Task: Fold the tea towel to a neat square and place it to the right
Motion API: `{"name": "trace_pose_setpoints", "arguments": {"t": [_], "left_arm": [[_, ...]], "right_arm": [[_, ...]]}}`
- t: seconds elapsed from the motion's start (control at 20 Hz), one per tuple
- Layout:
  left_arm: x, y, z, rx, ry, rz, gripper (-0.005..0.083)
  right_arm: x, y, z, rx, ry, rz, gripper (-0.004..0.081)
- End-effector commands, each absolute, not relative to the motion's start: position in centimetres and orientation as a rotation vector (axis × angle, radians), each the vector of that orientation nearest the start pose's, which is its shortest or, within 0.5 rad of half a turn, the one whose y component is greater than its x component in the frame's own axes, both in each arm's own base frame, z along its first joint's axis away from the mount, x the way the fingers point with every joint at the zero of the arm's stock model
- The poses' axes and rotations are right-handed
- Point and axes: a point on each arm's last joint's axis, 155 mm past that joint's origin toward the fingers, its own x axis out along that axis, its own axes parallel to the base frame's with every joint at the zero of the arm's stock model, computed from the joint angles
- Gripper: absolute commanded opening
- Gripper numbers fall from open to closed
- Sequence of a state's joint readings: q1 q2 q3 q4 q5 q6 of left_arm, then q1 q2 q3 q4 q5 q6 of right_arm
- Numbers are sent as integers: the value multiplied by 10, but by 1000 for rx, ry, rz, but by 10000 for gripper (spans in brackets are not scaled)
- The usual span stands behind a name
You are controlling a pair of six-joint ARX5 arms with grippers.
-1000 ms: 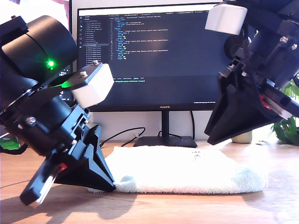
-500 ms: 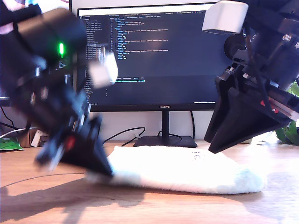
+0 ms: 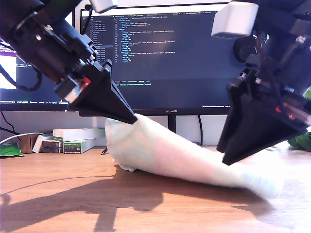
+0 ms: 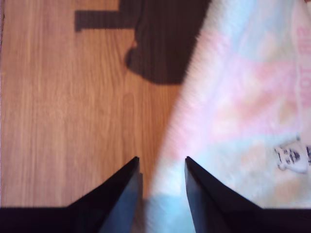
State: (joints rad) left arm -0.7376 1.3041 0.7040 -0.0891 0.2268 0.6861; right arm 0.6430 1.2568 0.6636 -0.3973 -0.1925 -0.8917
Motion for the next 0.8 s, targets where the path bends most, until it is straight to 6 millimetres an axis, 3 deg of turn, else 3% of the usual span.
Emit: {"name": "trace_pose_setpoints", "arguments": {"t": [0.0,0.45,0.55,0.65,0.75], "left_arm": [[250,-286,123,774,319,-1133,-20],[248,-282,136,770,293,-1122,-19],[247,-282,136,769,296,-1122,-19],[249,-281,136,773,295,-1116,-19],[256,-276,136,792,300,-1069,-19]], "right_arm": [[227,211,45,-1009,648,1171,266],[224,201,24,-1006,768,1134,257],[221,198,22,-1003,791,1135,151],[218,194,19,-1009,819,1135,-23],[227,189,20,-1014,826,1064,-11]]}}
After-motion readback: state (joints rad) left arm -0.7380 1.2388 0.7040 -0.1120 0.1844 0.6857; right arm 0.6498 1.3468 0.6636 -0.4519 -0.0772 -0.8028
